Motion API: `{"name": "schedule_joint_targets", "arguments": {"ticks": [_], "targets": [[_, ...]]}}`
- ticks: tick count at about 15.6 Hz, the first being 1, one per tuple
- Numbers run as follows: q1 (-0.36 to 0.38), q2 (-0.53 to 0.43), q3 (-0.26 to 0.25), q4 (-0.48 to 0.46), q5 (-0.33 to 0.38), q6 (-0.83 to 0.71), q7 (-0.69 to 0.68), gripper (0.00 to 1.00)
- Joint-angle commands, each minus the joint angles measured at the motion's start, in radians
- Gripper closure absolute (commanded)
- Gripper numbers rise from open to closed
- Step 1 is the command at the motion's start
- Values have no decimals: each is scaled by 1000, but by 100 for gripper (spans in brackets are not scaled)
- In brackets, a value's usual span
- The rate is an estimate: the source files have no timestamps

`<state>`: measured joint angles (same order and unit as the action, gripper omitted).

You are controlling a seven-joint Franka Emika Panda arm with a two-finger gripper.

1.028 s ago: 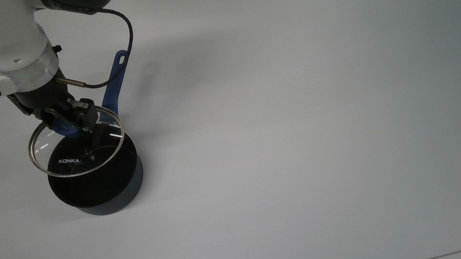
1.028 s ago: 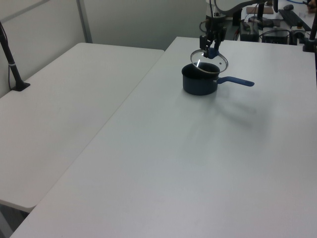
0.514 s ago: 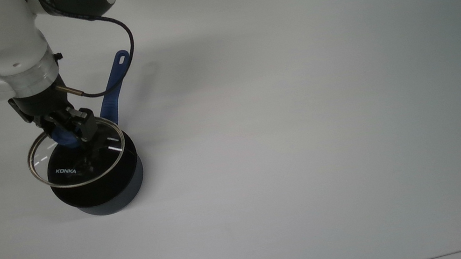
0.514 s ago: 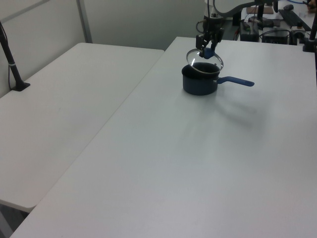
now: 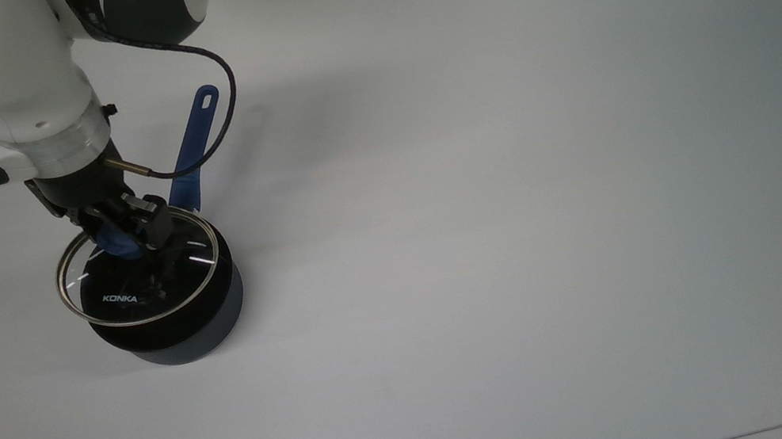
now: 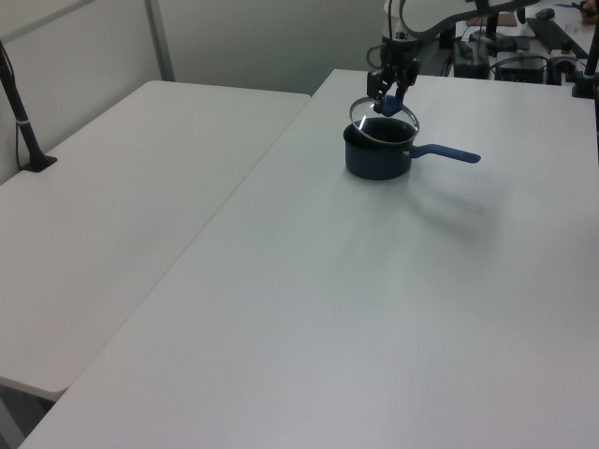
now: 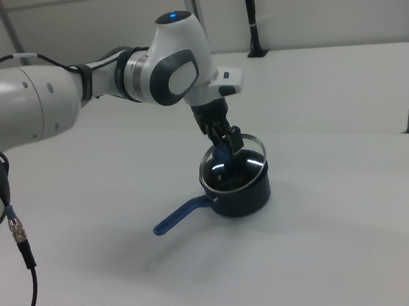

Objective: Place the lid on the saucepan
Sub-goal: 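Lower the lid onto the saucepan rim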

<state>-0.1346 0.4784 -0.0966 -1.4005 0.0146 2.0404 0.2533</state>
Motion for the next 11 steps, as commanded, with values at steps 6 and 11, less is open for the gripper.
{"name": "schedule_joint_targets", "arguments": {"ticks": [6, 11], "targets": [[33, 3, -29, 0, 22, 15, 15, 47], [33, 3, -29, 5, 28, 27, 37, 47]]}}
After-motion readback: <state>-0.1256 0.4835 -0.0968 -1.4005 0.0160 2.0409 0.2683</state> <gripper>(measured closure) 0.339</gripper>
